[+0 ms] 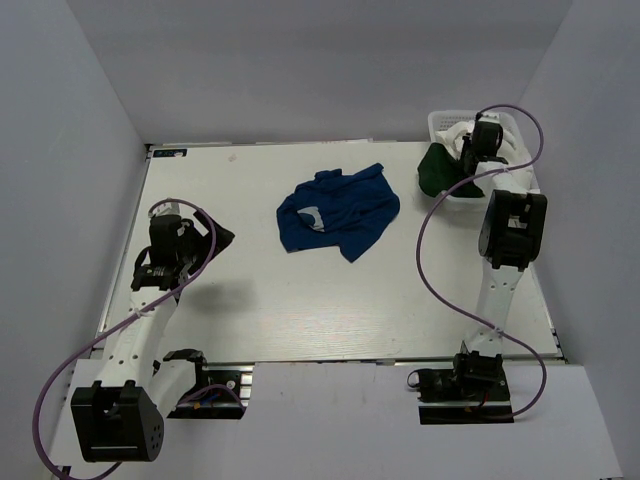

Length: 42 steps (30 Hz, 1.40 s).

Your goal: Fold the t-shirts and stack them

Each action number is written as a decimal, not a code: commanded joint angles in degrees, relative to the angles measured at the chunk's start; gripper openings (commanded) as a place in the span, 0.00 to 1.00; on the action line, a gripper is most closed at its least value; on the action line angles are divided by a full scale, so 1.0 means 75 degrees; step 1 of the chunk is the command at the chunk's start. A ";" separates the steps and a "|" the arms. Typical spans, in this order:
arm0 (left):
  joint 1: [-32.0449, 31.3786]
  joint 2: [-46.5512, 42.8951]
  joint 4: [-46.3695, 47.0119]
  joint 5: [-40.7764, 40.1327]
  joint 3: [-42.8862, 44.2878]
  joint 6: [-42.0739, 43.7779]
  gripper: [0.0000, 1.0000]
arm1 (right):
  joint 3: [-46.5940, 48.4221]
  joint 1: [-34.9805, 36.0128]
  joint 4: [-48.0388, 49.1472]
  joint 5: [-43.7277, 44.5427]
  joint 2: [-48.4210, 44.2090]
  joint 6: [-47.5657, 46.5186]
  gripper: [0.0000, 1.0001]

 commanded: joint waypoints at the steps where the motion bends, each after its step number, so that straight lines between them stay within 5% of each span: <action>1: -0.0031 -0.0031 0.0109 0.0076 0.0146 0.0068 0.99 | 0.0601 -0.0312 -0.1439 -0.1700 0.0136 0.0835 0.38; 4: -0.0031 -0.0031 0.0109 0.0077 0.0146 0.0068 0.99 | 0.1187 -0.0360 -0.2494 -0.2778 0.0430 0.0696 0.76; 5: -0.0031 -0.0031 0.0109 0.0077 0.0146 0.0068 0.99 | 0.1257 -0.0371 -0.2634 -0.2769 0.0407 0.0649 0.78; 12: -0.0031 -0.0031 0.0179 0.0288 0.0075 0.0068 0.99 | 0.0334 -0.0313 -0.2519 -0.1517 -0.1442 0.0601 0.79; 14: -0.0031 -0.0031 0.0249 0.0288 0.0075 0.0068 0.99 | -0.0217 -0.0289 -0.2027 -0.1340 -0.2049 0.0683 0.68; 17: -0.0031 -0.0113 0.0320 0.0452 0.0005 0.0068 0.99 | -0.0546 -0.0254 -0.2167 -0.0953 -0.2182 0.0684 0.70; 24: -0.0031 -0.0113 0.0390 0.0534 0.0005 0.0138 0.99 | -0.0992 -0.0149 -0.2495 -0.1524 -0.2077 0.0742 0.59; 34: -0.0031 0.0040 0.0308 0.0452 0.0075 0.0138 0.99 | -0.0031 -0.0055 -0.3140 -0.2229 -0.0591 0.1502 0.75; 37: -0.0031 0.0040 0.0308 0.0370 0.0075 0.0138 0.99 | 0.0156 -0.0055 -0.3035 -0.2346 -0.0321 0.1750 0.61; 38: -0.0031 0.0040 0.0238 0.0370 0.0145 0.0138 0.99 | 0.0157 -0.0078 -0.2953 -0.2439 -0.0319 0.1959 0.37; 40: -0.0031 0.0040 0.0238 0.0288 0.0146 0.0138 0.99 | 0.0098 -0.0078 -0.2578 -0.2522 -0.0342 0.2101 0.11; 41: -0.0031 0.0040 0.0238 0.0288 0.0215 0.0138 0.99 | 0.0075 -0.0090 -0.2473 -0.2430 -0.0378 0.2380 0.00; 42: -0.0031 0.0040 0.0157 0.0206 0.0216 0.0138 0.99 | -0.0030 -0.0090 -0.2193 -0.2359 -0.0447 0.2418 0.00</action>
